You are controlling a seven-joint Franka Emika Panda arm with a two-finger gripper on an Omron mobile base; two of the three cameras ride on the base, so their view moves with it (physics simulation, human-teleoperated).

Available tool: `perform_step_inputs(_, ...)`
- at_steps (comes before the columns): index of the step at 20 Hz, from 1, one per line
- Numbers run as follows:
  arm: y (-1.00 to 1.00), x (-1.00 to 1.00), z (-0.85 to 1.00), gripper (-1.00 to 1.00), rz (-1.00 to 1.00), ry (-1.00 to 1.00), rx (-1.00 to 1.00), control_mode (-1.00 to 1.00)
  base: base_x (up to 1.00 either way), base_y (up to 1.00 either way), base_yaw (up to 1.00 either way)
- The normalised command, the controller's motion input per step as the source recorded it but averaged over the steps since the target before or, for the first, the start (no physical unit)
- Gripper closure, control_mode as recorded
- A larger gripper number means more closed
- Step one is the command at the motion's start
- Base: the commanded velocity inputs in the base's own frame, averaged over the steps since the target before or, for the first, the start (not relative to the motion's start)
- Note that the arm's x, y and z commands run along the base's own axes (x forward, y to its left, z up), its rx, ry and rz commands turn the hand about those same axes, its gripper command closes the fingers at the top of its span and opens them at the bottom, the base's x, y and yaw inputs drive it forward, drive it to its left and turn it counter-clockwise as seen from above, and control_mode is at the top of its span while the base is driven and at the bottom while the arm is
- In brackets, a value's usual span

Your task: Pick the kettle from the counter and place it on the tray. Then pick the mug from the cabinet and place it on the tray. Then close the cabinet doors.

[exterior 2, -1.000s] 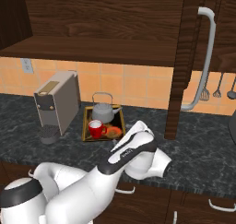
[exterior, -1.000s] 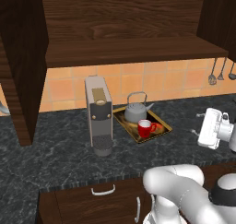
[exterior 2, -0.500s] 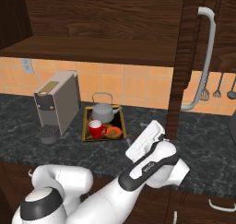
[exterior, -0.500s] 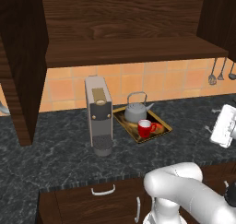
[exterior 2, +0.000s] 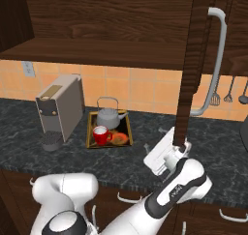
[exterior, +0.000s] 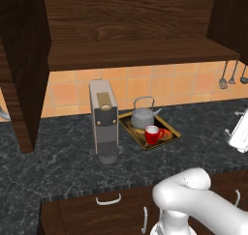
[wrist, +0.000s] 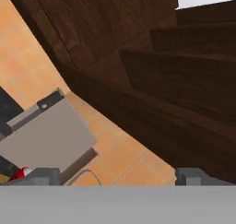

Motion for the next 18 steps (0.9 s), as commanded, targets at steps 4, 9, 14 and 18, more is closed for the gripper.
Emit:
perform_step_inputs(4, -0.41, -0.02, 0.41, -1.0, 0.0, -0.18, 0.01, -1.0, 0.0, 0.0, 0.0)
perform_step_inputs(9, -0.32, -0.05, 0.26, -1.0, -0.02, -0.07, 0.04, -1.0, 0.0, 0.0, 0.0)
perform_step_inputs(14, -0.35, -0.06, 0.15, -1.0, -0.06, -0.1, 0.03, -1.0, 0.0, 0.0, 0.0)
perform_step_inputs(18, -0.45, -0.07, 0.14, -1.0, -0.03, -0.14, 0.01, -1.0, 0.0, 0.0, 0.0)
